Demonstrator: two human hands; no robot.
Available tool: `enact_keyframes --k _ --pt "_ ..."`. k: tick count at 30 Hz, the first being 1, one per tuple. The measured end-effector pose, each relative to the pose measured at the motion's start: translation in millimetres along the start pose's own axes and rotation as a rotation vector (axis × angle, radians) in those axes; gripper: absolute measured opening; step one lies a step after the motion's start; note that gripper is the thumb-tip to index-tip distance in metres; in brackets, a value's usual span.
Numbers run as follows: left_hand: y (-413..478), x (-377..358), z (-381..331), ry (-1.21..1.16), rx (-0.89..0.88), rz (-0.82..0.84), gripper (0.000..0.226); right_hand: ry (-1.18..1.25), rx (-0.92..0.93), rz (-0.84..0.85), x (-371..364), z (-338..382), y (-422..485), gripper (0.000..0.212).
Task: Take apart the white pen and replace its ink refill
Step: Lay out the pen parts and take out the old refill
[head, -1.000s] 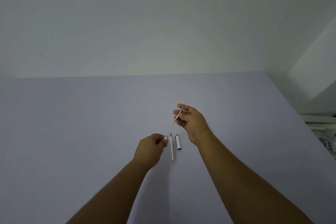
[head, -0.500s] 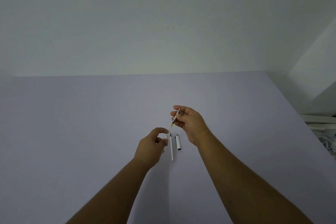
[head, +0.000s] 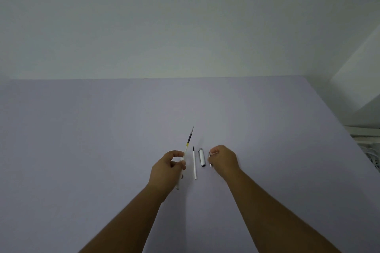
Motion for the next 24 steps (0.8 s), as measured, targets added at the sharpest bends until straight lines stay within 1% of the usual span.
enact_keyframes --k 3,6,11,18,24 --pt "2.8 -2.2 8.1 -0.025 0.030 0.005 0.016 -0.076 0.027 -0.013 -7.8 -4.5 -2.6 0.019" --pt "3.9 -3.5 12.5 -0.032 0.046 0.010 0.014 -0.106 0.050 -0.039 -9.0 -3.6 -3.5 0.018" --pt "6.1 -6.1 14.1 -0.030 0.065 0.018 0.015 -0.098 0.060 -0.054 -8.5 -4.7 -3.2 0.019" --pt "7.7 -11.0 15.2 -0.016 0.078 0.027 0.015 -0.062 0.064 -0.067 -8.1 -4.8 -5.6 0.025" --pt "7.3 -11.8 13.4 -0.006 0.071 0.028 0.015 -0.027 0.074 -0.078 -5.3 -2.4 -8.2 0.024"
Point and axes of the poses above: each hand's wrist, its own y-axis towards the middle knuckle, its own x-axis out of the back of the hand, z = x × y, the point moved 6 cm from there along y, towards the middle knuckle, and after that the axes turned 13 degrees about x, right-handed, at the moved point
